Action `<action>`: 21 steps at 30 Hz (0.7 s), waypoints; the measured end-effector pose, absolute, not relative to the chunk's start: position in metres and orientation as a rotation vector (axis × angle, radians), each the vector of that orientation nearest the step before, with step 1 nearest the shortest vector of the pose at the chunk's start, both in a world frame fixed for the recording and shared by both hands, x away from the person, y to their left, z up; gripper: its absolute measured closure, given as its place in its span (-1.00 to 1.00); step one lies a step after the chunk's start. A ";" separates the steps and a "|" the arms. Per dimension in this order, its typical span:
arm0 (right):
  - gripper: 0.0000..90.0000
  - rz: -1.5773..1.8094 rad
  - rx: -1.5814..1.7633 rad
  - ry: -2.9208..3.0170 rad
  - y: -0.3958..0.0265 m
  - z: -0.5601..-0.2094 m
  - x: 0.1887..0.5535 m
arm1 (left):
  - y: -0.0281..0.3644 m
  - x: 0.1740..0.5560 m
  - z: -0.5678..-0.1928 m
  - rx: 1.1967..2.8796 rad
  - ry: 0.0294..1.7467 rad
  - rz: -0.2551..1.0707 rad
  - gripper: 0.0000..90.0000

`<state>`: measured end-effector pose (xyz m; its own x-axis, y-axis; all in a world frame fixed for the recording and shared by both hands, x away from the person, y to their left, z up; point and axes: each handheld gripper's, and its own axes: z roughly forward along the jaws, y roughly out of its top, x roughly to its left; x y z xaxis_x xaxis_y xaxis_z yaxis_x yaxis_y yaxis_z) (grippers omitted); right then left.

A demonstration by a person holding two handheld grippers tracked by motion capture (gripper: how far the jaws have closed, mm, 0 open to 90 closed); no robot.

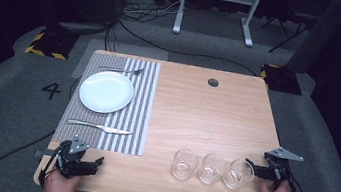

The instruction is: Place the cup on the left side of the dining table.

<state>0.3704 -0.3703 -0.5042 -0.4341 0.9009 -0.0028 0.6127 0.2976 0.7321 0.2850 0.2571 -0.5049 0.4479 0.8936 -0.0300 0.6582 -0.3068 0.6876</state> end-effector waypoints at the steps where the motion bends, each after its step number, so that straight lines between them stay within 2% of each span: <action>1: -0.72 0.936 1.352 2.155 -0.370 -0.504 0.370 | 0.257 0.285 -0.505 2.071 1.290 0.473 -0.68; 5: -0.72 0.936 1.353 2.155 -0.370 -0.504 0.370 | 0.256 0.285 -0.504 2.057 1.281 0.446 -0.67; 6: -0.72 0.936 1.353 2.156 -0.370 -0.504 0.370 | 0.257 0.285 -0.503 2.019 1.262 0.406 -0.67; 12: -0.72 0.936 1.352 2.155 -0.370 -0.504 0.370 | 0.254 0.279 -0.487 1.903 1.165 0.415 -0.69; 19: -0.72 0.936 1.352 2.156 -0.370 -0.504 0.370 | 0.246 0.271 -0.465 1.808 1.096 0.522 -1.00; 21: -0.72 0.937 1.353 2.156 -0.370 -0.504 0.370 | 0.243 0.268 -0.459 1.815 1.076 0.547 -1.00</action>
<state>0.3703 -0.3703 -0.5042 -0.4338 0.9010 -0.0020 0.6134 0.2970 0.7318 0.2685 0.2429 -0.4594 0.5179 0.8520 -0.0761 0.4400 -0.1890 0.8779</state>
